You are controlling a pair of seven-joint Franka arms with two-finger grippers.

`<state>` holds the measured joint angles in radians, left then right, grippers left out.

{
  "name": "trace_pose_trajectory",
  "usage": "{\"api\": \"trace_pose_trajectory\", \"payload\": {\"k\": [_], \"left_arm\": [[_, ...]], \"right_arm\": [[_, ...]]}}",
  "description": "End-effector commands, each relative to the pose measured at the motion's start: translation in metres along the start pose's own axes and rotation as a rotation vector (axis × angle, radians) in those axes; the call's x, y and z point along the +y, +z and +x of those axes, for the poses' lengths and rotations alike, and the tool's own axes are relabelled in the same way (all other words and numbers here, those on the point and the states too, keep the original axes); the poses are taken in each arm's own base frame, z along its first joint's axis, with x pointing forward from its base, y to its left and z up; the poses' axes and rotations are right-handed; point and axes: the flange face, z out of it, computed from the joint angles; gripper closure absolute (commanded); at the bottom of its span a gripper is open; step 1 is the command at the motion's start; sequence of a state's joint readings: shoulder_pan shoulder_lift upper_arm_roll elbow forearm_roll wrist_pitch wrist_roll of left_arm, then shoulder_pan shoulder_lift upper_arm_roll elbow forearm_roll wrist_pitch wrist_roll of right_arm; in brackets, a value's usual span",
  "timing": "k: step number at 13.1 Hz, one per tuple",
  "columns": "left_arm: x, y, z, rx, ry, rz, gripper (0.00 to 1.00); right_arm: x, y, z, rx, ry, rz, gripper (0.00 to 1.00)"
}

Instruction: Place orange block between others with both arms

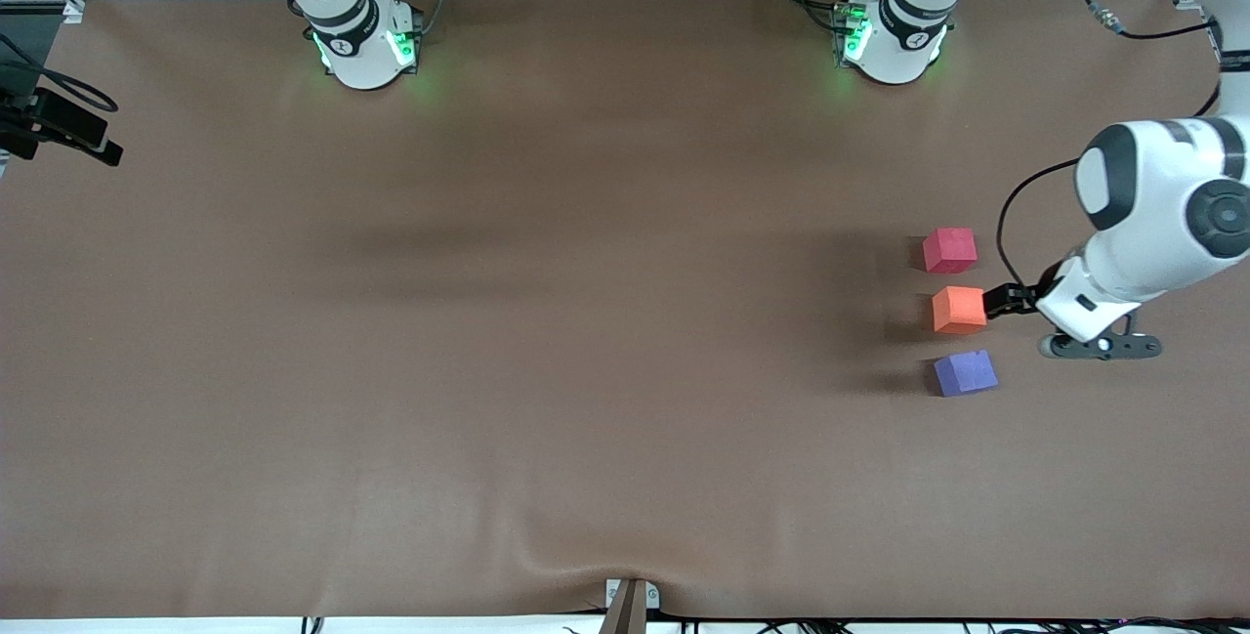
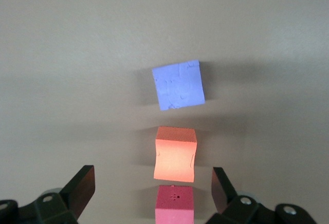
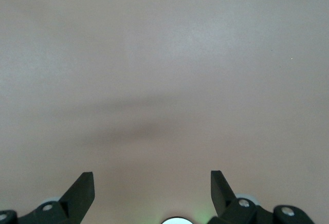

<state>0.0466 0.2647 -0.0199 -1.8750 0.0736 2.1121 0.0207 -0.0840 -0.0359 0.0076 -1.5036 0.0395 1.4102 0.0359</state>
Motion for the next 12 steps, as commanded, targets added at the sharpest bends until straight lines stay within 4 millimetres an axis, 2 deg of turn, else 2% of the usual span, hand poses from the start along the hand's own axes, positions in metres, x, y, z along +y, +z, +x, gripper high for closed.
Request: {"api": "trace_pose_trajectory", "payload": {"k": [1,3,7,9,12], "left_arm": [[-0.015,-0.045,0.013,0.002,-0.015,-0.004,0.00],[-0.031,-0.080,0.016,-0.007,-0.037,-0.002,0.00],[-0.043,-0.143,0.011,-0.032,-0.061,-0.011,0.00],[-0.045,-0.166,0.002,-0.002,-0.070,-0.029,0.00],[-0.043,-0.185,-0.011,-0.012,-0.082,-0.065,0.00]], "right_arm": [[-0.006,-0.002,-0.011,-0.011,0.008,0.006,0.00],[-0.004,-0.004,-0.012,-0.007,0.008,0.005,0.00],[-0.005,-0.005,-0.013,-0.006,0.004,-0.002,0.00],[-0.006,-0.005,-0.013,-0.006,0.004,-0.001,0.00],[-0.006,-0.005,-0.013,-0.006,0.003,-0.001,0.00]]}}
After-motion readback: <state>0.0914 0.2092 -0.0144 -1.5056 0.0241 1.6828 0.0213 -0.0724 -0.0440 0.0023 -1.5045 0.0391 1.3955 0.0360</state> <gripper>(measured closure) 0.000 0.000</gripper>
